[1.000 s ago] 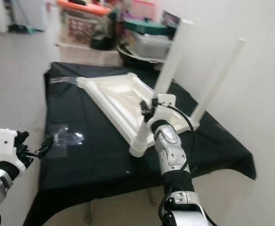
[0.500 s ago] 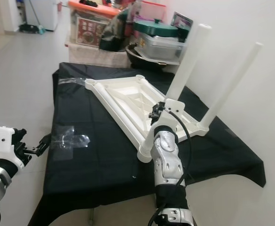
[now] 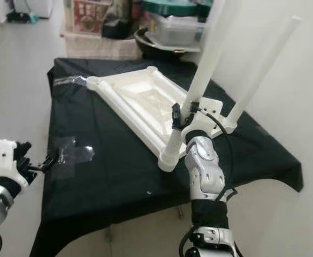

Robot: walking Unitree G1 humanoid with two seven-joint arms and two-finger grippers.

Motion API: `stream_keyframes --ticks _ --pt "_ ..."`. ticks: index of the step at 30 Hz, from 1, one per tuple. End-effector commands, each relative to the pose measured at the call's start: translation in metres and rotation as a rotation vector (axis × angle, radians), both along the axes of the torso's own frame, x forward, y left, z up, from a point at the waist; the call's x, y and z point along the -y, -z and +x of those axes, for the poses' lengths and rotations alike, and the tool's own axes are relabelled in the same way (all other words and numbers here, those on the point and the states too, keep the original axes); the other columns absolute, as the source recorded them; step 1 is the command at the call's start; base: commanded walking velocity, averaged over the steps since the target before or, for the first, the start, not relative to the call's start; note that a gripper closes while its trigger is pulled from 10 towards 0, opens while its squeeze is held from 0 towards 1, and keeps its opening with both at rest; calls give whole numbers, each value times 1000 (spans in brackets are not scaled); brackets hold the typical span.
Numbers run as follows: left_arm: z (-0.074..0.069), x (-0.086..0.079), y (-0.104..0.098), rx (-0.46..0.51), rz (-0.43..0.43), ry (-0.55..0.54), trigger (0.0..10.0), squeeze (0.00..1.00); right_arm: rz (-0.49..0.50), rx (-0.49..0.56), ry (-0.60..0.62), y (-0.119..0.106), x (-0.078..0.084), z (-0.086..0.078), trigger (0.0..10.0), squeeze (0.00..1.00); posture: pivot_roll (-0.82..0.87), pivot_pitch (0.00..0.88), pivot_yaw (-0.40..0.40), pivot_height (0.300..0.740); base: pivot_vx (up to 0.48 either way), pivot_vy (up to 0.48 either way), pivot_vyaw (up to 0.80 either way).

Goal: Building children table

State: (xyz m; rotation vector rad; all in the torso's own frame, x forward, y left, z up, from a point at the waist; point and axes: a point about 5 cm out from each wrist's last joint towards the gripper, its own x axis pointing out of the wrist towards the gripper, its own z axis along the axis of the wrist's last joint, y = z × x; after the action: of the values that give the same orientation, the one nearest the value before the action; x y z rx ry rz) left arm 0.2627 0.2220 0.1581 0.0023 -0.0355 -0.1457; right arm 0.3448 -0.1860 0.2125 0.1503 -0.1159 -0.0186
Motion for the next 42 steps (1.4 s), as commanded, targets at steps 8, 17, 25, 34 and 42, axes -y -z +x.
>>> stream_keyframes --ticks 8,17,25,34,42 --pt "3 3 4 -5 6 20 10000 0 -149 -33 -381 -6 22 11 10000 0 127 0 -154 740 0 0 0" --pt "6 6 4 0 5 31 10000 0 -277 -148 -523 12 47 24 10000 0 128 0 -158 740 0 0 0" --pt "8 5 3 8 13 34 10000 0 -256 -143 -486 1 61 38 0 0 160 0 -165 740 0 0 0" --pt "6 7 5 4 15 39 10000 0 -164 -194 -421 26 62 37 0 0 156 0 -164 740 0 0 0" --pt "5 7 5 1 13 40 10000 0 -59 -366 83 61 60 39 0 0 157 0 -160 740 0 0 0"
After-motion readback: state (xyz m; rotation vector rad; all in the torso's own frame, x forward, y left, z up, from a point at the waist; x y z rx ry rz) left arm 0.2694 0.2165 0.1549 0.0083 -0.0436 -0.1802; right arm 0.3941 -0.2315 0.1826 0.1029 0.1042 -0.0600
